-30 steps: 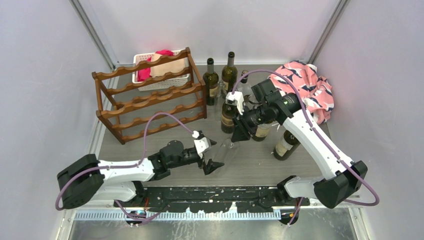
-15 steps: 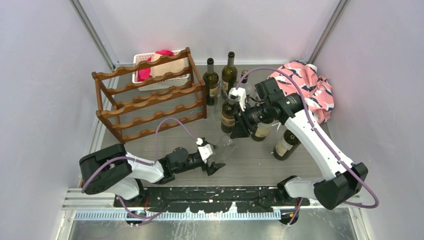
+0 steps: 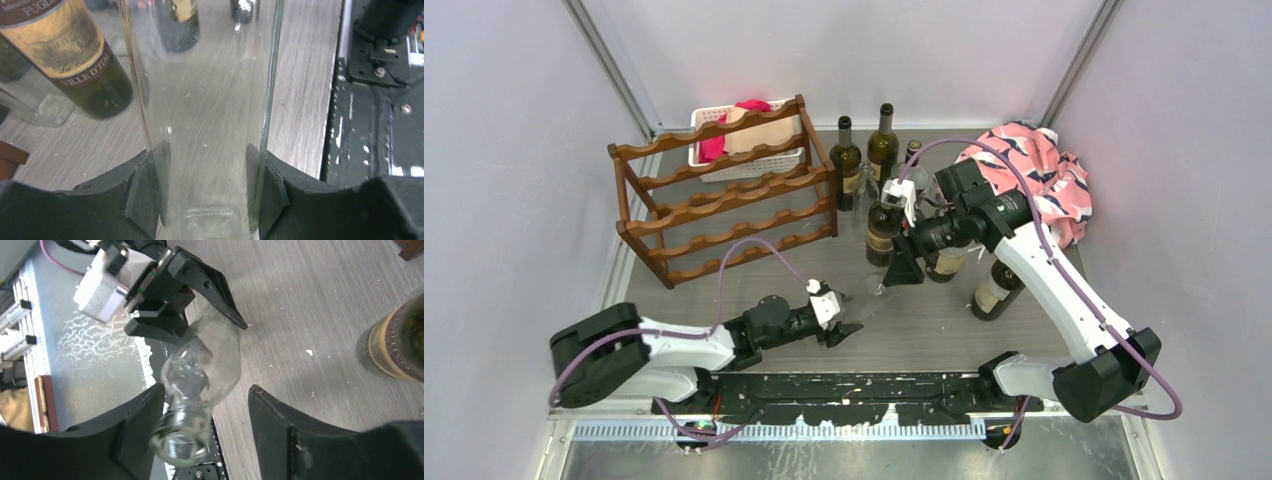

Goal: Put the wine bottle on the wine rack
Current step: Pick up the wine bottle from the center of the board.

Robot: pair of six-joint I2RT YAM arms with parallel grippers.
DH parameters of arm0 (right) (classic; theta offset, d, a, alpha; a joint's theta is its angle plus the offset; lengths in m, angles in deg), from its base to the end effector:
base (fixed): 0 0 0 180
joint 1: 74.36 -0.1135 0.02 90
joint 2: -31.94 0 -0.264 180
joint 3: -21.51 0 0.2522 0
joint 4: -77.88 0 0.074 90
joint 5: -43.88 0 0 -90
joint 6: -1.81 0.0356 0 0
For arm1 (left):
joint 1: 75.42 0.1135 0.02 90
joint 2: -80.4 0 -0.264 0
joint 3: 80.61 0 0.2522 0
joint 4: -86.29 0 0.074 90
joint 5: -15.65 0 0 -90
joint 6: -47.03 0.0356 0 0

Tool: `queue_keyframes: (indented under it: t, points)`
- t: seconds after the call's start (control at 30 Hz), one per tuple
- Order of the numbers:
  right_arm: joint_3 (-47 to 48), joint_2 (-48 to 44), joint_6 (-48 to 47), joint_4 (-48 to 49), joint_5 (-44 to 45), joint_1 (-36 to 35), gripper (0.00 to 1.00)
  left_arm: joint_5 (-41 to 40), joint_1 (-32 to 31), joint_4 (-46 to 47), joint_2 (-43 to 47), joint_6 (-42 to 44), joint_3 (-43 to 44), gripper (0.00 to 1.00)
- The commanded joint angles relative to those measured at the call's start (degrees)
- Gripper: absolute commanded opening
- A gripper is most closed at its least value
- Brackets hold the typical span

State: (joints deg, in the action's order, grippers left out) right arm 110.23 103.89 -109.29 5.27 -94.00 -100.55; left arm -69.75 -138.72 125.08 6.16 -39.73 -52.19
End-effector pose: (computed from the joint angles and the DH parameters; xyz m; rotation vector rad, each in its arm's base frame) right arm 0.1989 0.1273 0.3563 -1.2507 2.0479 1.0870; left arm 0.1020 -0.2092 0.1733 1.0211 1.4420 -0.8428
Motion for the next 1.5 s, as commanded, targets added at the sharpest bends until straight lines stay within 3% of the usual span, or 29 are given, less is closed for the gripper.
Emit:
queue_keyframes:
  t: [0.0, 0.17, 0.4, 0.67, 0.87, 1.13, 1.17, 1.23, 1.47]
  points:
    - [0.9, -1.7, -4.2, -4.1, -2.8, -0.2, 0.74, 4.6, -0.3, -8.3, 9.4, 7.1, 0.5, 0.0]
    - [5.6, -1.7, -10.6, -10.8, -1.6, -0.2, 0.85, 6.2, -0.2, -22.8, 18.4, 12.0, 1.3, 0.0]
    - [12.9, -2.0, -19.2, -19.1, 0.8, -0.2, 0.87, 8.9, 0.1, -40.7, 25.3, 13.9, 5.0, 0.0]
    - [16.5, -1.2, -38.9, -31.5, -3.6, -0.2, 0.88, 8.8, 0.0, -46.5, 23.3, 14.0, 8.9, 0.0]
    - [12.2, 0.5, -53.3, -35.1, -8.8, -0.5, 0.9, 8.9, 0.1, -49.6, 20.9, 16.3, 12.6, 0.0]
    - [7.7, 1.4, -39.3, -19.9, -2.4, -5.4, 0.9, 11.3, 0.2, -54.2, 16.8, 15.4, 17.9, 0.0]
    - [7.3, 1.5, -37.4, -18.1, -0.7, -6.6, 0.97, 12.0, 0.3, -54.5, 15.9, 14.7, 18.5, 0.0]
    - [6.7, 1.8, -33.5, -14.4, 2.3, -8.6, 1.0, 13.5, 0.7, -55.0, 14.8, 13.2, 19.9, 0.0]
    - [2.4, 2.0, -28.9, -8.0, 7.4, -13.6, 1.0, 17.6, 2.3, -53.2, 14.3, 8.0, 20.2, 0.0]
